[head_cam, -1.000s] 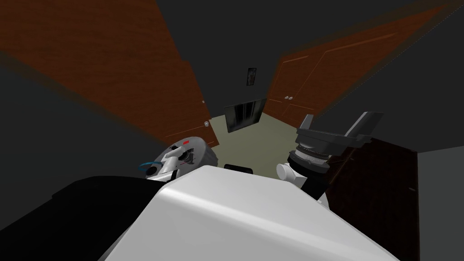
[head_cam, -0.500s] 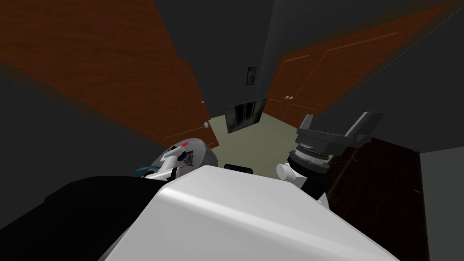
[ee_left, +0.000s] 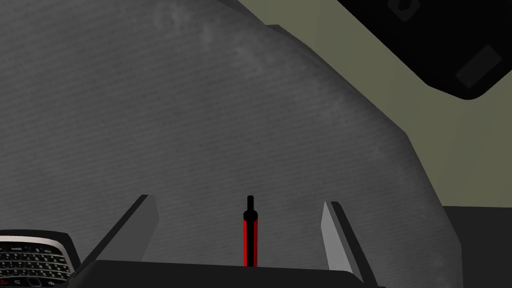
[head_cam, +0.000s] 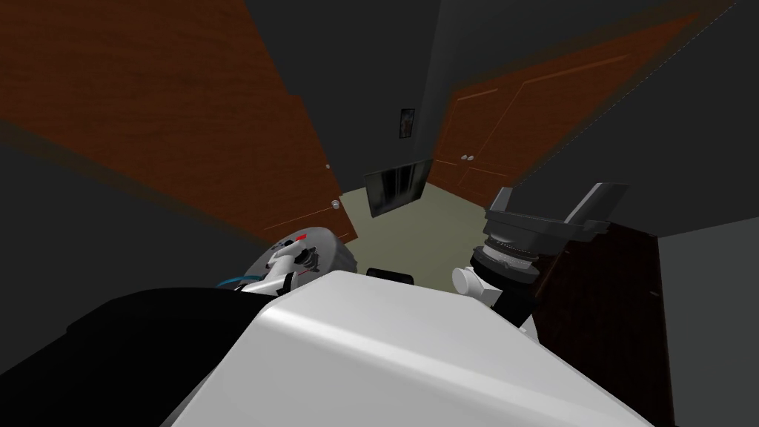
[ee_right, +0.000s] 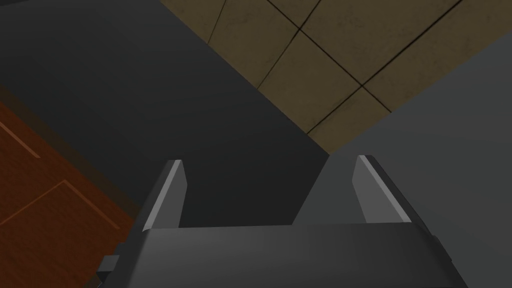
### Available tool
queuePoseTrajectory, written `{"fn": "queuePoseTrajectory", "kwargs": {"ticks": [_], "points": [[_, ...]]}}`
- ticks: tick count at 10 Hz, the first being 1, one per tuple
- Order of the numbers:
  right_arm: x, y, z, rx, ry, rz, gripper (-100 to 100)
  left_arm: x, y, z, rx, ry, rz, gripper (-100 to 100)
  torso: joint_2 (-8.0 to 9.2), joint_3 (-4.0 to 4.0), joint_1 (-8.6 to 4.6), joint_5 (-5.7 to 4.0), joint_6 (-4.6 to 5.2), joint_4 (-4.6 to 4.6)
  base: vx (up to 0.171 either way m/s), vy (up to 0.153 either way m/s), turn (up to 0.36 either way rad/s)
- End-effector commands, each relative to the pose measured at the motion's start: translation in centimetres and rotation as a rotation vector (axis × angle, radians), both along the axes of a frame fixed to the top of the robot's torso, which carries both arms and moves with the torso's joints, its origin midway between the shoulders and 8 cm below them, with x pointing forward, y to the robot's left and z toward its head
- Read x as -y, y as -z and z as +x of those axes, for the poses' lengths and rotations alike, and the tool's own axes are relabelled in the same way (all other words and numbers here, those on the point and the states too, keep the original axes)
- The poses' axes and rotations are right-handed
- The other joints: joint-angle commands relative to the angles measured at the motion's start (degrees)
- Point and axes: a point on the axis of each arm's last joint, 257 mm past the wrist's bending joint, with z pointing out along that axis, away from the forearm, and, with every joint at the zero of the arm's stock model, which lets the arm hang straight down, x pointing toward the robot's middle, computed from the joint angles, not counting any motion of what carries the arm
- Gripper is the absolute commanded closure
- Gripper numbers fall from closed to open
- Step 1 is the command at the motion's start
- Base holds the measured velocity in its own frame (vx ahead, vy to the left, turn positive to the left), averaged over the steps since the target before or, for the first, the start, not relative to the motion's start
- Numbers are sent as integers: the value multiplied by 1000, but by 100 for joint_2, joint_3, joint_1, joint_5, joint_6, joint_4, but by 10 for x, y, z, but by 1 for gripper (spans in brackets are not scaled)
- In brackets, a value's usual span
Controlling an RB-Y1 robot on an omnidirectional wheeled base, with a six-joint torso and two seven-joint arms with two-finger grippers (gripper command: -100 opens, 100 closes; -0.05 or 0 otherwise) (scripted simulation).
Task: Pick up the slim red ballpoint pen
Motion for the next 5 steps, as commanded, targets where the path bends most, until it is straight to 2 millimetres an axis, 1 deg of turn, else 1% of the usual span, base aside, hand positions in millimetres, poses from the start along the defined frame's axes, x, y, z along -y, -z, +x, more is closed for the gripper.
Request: {"fn": "queuePoseTrajectory", "kwargs": {"ticks": [1,2,3,5], "points": [[0,0,0,0,0,0,0,3,6,1,0,-12,1,-100,0,0,0,0,0,0,-41,39,-54],[0,0,0,0,0,0,0,1,4,0,-1,-7,-1,-100,0,0,1,0,1,0,-21,20,-18],[0,0,0,0,0,0,0,1,5,1,0,-8,1,100,-6,-3,-6,-1,-1,-1,0,0,0],[0,0,0,0,0,0,0,1,5,0,-2,-9,0,100,-16,-8,-12,-5,3,-2,0,0,0]]}}
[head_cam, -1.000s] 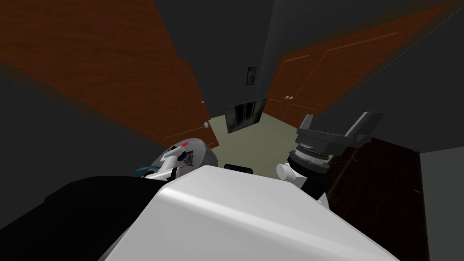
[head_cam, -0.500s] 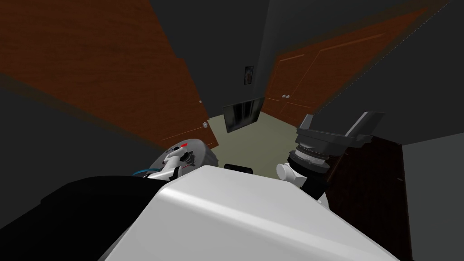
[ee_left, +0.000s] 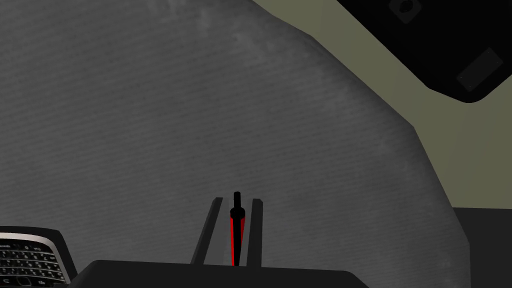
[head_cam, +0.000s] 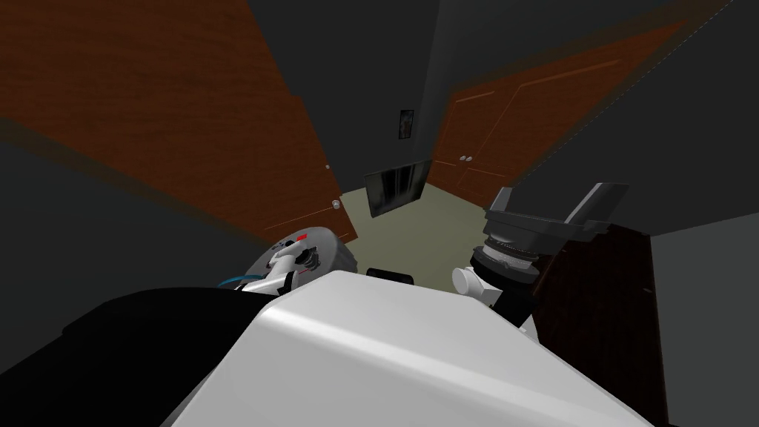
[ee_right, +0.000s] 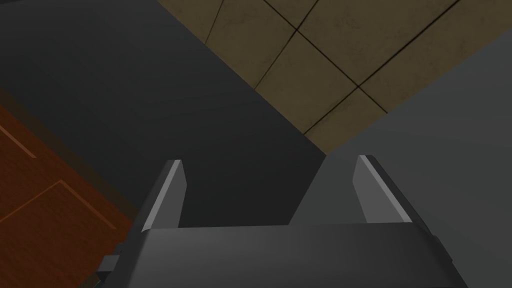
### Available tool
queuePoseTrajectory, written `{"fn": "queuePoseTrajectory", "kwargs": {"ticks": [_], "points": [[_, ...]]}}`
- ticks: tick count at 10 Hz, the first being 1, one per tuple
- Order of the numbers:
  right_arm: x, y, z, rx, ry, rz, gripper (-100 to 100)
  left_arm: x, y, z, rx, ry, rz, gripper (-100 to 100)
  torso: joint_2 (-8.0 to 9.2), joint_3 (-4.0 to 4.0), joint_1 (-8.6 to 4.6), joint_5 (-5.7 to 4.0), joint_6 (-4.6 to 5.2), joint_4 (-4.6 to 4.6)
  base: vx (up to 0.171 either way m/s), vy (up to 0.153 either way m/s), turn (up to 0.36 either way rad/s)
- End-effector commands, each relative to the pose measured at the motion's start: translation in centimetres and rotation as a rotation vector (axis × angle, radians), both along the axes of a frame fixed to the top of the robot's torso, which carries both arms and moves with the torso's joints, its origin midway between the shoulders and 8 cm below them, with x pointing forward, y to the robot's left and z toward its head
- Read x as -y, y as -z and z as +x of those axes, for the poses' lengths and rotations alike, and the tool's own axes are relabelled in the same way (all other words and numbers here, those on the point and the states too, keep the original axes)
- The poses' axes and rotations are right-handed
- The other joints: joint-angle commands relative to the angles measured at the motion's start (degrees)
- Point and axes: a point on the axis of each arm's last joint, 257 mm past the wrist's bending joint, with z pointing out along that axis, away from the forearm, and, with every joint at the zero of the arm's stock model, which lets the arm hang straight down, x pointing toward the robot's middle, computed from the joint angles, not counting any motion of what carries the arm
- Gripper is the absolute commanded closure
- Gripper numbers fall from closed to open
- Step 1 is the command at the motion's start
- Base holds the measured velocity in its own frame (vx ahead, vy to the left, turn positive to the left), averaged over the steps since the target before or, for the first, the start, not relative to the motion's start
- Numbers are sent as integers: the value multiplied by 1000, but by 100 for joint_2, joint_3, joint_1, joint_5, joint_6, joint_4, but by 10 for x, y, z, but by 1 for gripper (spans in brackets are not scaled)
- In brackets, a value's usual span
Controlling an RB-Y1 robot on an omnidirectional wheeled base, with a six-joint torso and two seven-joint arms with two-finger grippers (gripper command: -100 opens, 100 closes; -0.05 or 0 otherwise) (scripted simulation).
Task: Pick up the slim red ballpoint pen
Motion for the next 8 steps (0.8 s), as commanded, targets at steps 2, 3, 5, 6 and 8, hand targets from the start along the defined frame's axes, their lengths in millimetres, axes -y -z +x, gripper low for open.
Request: {"fn": "queuePoseTrajectory", "kwargs": {"ticks": [2,3,5,6,8], "points": [[0,0,0,0,0,0,0,0,0,0,0,0,0,100,0,0,0,0,0,0,0,0,0],[0,0,0,0,0,0,0,0,0,0,0,0,0,0,0,0,-1,-1,0,0,0,0,0],[0,0,0,0,0,0,0,-7,-13,-2,2,27,0,100,-7,-4,-12,-4,-6,-2,52,-55,126],[0,0,0,0,0,0,0,-11,-18,-3,2,37,0,100,-19,-11,-27,-7,-7,-4,81,-76,143],[0,0,0,0,0,0,0,-9,-15,-3,1,32,0,0,-17,-10,-18,-4,-1,-3,19,-19,12]]}}
